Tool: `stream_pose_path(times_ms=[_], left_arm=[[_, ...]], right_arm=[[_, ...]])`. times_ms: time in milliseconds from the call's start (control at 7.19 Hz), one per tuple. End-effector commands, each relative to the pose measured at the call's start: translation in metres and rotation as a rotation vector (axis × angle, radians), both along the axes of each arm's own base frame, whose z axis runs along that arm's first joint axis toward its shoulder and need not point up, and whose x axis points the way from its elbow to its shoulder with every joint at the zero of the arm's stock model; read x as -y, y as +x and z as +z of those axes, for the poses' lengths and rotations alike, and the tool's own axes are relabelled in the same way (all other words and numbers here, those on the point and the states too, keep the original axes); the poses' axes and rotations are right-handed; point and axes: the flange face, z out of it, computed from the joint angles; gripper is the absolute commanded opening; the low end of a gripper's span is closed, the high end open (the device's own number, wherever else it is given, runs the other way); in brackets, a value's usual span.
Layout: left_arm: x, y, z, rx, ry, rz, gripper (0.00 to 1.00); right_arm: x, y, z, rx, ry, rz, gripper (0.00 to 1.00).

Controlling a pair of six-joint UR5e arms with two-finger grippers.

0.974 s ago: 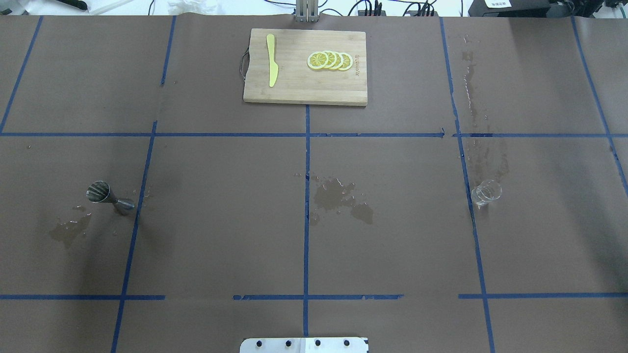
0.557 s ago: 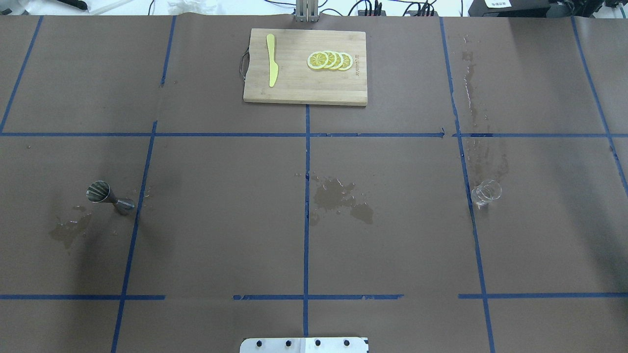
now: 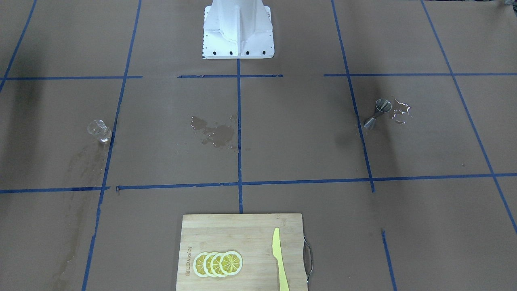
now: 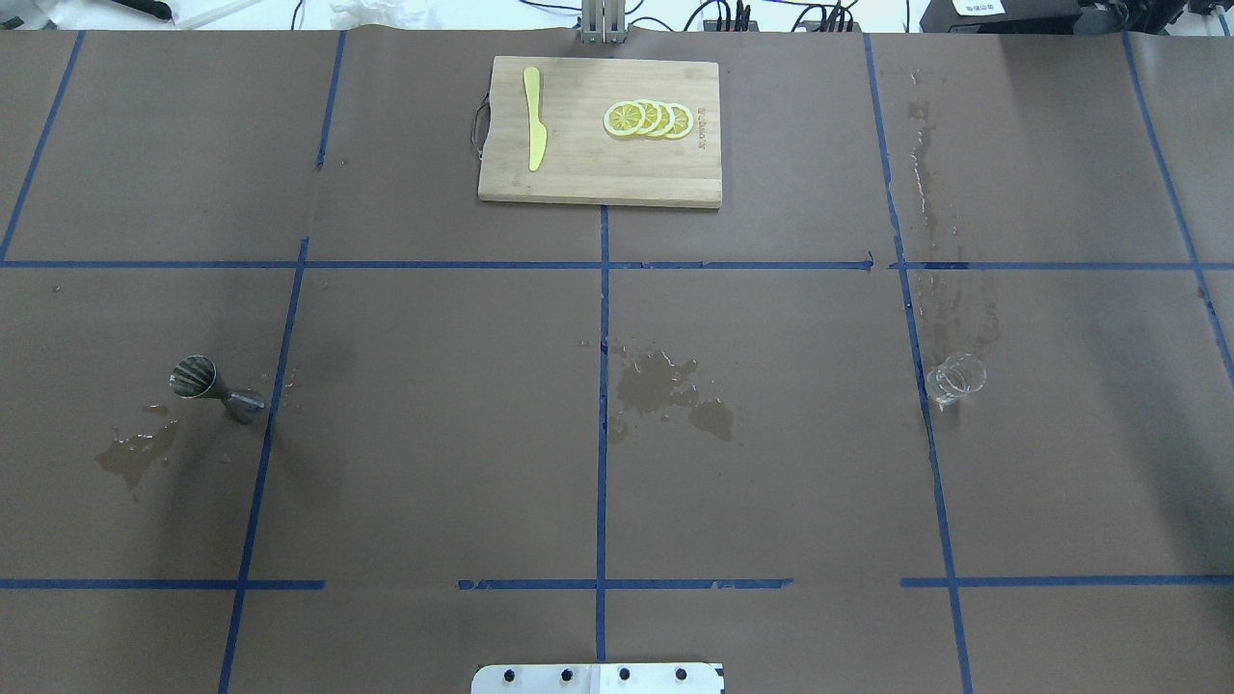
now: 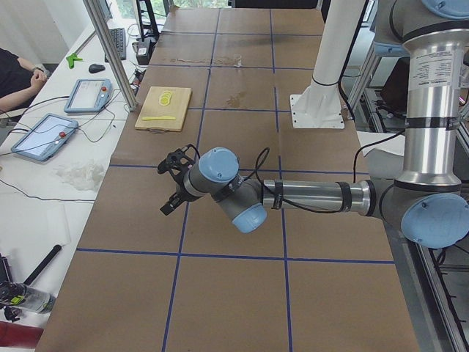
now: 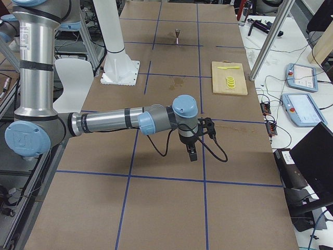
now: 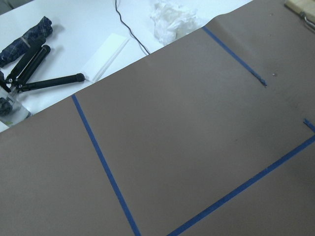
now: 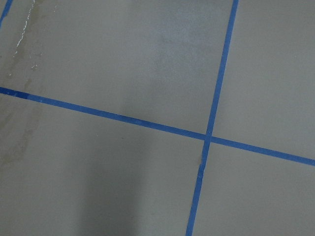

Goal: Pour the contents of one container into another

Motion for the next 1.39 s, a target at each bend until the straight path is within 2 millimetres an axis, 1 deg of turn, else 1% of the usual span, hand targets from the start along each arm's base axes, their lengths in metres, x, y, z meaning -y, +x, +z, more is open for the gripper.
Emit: stream_pose_path(times_ms=[0,139,278,417,557,696,835,974,1113,1252], left_arm=[[-0.008,0.039,-0.025,-0.079,0.054,0.024,1.0],[-0.012,0.067,-0.034,-0.152,0.022,0.017,1.0],[-0.015,0.099,-0.048,-0.206,0.004,-0.04,1.0],[-0.032,0.134,-0.053,-0.272,0.0,-0.119,1.0],[-0.056,0.156,-0.055,-0.304,0.011,-0.174,1.0],[-0.081,0.172,-0.059,-0.358,0.038,-0.2,1.0],[-0.103,0.187,-0.054,-0.405,0.066,-0.235,1.0],[-0.118,0.211,-0.053,-0.427,0.102,-0.286,1.0],[-0.135,0.239,-0.054,-0.459,0.129,-0.354,1.0],[-0.15,0.259,-0.056,-0.49,0.153,-0.412,1.0]], right_arm=[[-0.001,0.0,0.001,0.0,0.002,0.0,1.0],[-0.001,0.0,0.001,0.001,0.001,0.0,1.0],[-0.004,0.0,0.003,0.001,-0.004,0.0,1.0],[-0.006,0.001,0.004,0.001,-0.003,0.001,1.0],[-0.006,0.001,0.006,0.001,-0.006,0.001,1.0],[-0.006,0.001,0.005,0.001,-0.004,0.001,1.0],[-0.006,0.001,0.005,0.001,-0.004,0.001,1.0],[-0.007,0.001,0.006,0.002,-0.006,0.001,1.0],[-0.007,0.002,0.006,0.002,-0.006,0.002,1.0],[-0.007,0.002,0.006,0.001,-0.007,0.003,1.0]])
